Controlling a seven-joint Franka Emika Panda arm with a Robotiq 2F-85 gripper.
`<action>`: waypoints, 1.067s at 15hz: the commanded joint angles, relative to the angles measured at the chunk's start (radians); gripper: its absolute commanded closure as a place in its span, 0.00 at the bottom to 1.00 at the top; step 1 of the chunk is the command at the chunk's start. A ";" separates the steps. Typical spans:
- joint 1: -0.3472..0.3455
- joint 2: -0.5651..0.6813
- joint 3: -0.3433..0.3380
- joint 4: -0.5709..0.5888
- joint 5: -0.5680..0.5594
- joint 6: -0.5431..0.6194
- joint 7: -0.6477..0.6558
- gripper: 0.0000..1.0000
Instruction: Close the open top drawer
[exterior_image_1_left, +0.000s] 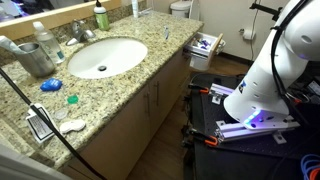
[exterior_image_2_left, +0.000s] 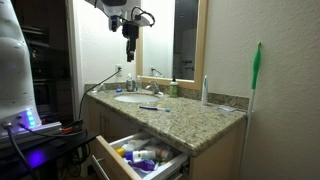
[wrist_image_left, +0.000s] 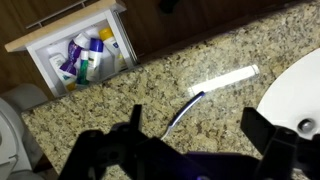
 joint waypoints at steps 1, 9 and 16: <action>-0.017 0.000 0.022 0.003 0.005 -0.002 -0.003 0.00; -0.071 0.230 -0.032 0.048 0.007 0.202 0.080 0.00; -0.227 0.508 -0.121 0.137 0.003 0.145 -0.018 0.00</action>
